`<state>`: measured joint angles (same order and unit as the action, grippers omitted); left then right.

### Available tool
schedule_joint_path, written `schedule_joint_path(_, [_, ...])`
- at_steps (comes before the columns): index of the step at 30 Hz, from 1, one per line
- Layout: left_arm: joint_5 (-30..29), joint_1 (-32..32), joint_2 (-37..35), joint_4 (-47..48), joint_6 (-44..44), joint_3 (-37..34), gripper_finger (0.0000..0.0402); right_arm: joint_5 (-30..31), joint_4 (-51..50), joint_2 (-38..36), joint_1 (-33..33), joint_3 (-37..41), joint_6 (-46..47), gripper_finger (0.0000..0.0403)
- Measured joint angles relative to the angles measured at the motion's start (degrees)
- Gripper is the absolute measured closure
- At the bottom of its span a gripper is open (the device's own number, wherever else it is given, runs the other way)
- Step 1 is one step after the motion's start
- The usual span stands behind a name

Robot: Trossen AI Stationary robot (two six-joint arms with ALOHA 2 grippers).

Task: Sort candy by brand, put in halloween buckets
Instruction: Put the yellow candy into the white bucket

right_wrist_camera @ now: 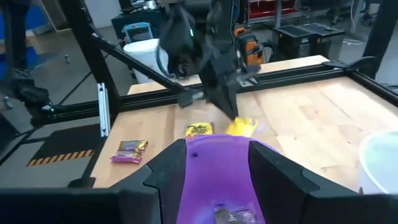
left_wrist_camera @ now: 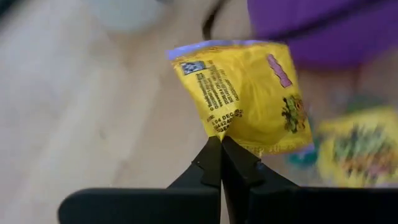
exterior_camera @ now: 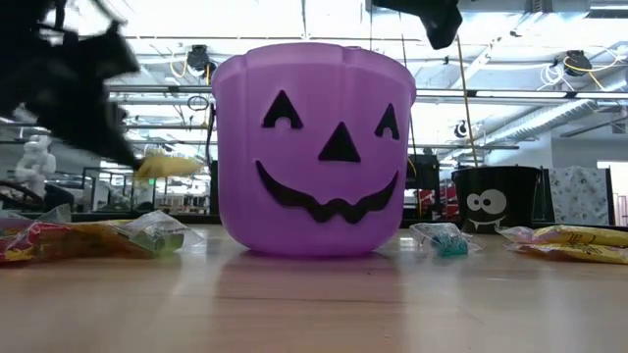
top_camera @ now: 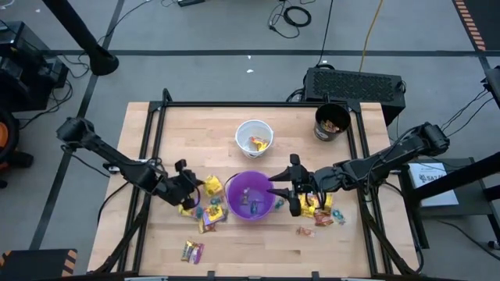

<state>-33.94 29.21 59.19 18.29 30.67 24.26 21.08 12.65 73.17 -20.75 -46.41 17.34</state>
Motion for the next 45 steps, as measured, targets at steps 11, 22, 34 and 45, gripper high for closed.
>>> schedule_joint_path(11, [-18.91, 0.0, -10.69, 0.42, -10.59, 7.99, 0.0399, 0.07, -10.23, 0.02, 0.07, 0.0, -2.77, 0.0239])
schedule_joint_path(22, [-21.05, 0.0, -13.63, -25.37, -35.62, 9.63, 0.04, 0.18, -10.91, 0.02, 2.08, 0.0, -10.78, 0.0239])
schedule_joint_path(34, [-10.7, 0.0, -13.54, -49.76, -60.02, 9.63, 0.04, 0.11, -15.55, 0.02, 5.5, 0.0, -16.18, 0.0239])
schedule_joint_path(45, [-5.29, -2.99, -13.46, -52.69, -81.92, 9.63, 0.04, 9.43, -21.95, 0.02, 7.32, 0.0, -19.81, 0.0239])
